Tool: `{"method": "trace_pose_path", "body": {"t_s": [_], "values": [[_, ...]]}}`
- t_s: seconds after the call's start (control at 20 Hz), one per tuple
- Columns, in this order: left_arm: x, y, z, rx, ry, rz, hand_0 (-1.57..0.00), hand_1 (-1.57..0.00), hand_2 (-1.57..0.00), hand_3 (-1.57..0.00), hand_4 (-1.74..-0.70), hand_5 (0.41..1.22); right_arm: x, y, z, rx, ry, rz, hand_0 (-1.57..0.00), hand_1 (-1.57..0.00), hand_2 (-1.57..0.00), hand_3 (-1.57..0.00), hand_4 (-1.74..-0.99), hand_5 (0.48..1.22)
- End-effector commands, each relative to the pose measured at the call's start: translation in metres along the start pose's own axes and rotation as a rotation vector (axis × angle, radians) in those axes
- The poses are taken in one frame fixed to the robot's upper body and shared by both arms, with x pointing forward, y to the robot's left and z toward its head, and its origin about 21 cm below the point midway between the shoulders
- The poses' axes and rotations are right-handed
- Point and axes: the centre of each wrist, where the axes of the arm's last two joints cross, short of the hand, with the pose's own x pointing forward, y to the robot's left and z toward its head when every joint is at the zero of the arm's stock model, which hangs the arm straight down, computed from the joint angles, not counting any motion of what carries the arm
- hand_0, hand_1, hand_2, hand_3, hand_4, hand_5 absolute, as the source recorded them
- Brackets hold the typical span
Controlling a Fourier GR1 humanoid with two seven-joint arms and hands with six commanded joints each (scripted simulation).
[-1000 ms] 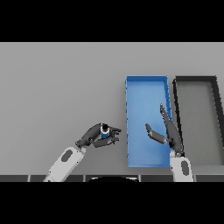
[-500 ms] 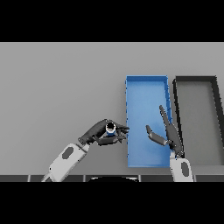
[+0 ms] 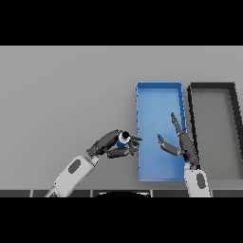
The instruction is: Pick up the blue pipe and place it into the blue bin.
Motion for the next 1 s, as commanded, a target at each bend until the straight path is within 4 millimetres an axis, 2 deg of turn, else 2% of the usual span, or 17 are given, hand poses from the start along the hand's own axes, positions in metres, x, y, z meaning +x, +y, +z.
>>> {"method": "trace_pose_path", "body": {"t_s": [0.0,0.15,0.25,0.45,0.7,0.95], "values": [[-0.001,0.0,0.001,0.003,-0.003,0.005,-1.57,-1.57,-1.57,-1.44,-1.73,1.22,-0.001,-0.001,0.001,0.004,-0.015,-0.003,0.0,0.0,0.0,0.0,-1.213,0.684],[-0.002,0.003,0.001,0.004,-0.007,0.003,-1.57,-1.57,-1.57,-1.44,-1.73,1.221,0.015,-0.015,0.0,0.115,-0.141,-0.157,0.0,0.0,0.0,0.0,-1.231,0.62],[-0.003,0.001,0.003,-0.008,-0.002,0.0,-1.57,-1.57,-1.57,-1.44,-1.73,1.221,0.04,-0.025,-0.006,0.196,-0.177,-0.218,0.0,0.0,0.0,0.0,-1.254,0.554],[-0.001,0.003,0.002,-0.014,-0.018,-0.005,-1.57,-1.57,-1.57,-1.44,-1.73,1.221,0.082,-0.033,-0.02,0.43,-0.231,-0.261,0.0,0.0,0.0,0.0,-1.326,0.507],[-0.002,0.003,0.0,-0.017,0.001,-0.028,-1.57,-1.57,-1.57,-1.44,-1.73,1.221,0.139,-0.019,-0.034,0.684,-0.332,-0.171,0.0,0.0,0.0,0.0,-1.338,0.495],[0.003,0.001,0.001,-0.039,-0.02,-0.02,-1.57,-1.57,-1.57,-1.44,-1.73,1.221,0.165,0.002,-0.049,0.808,-0.366,-0.095,0.0,0.0,0.0,0.0,-1.318,0.49]]}}
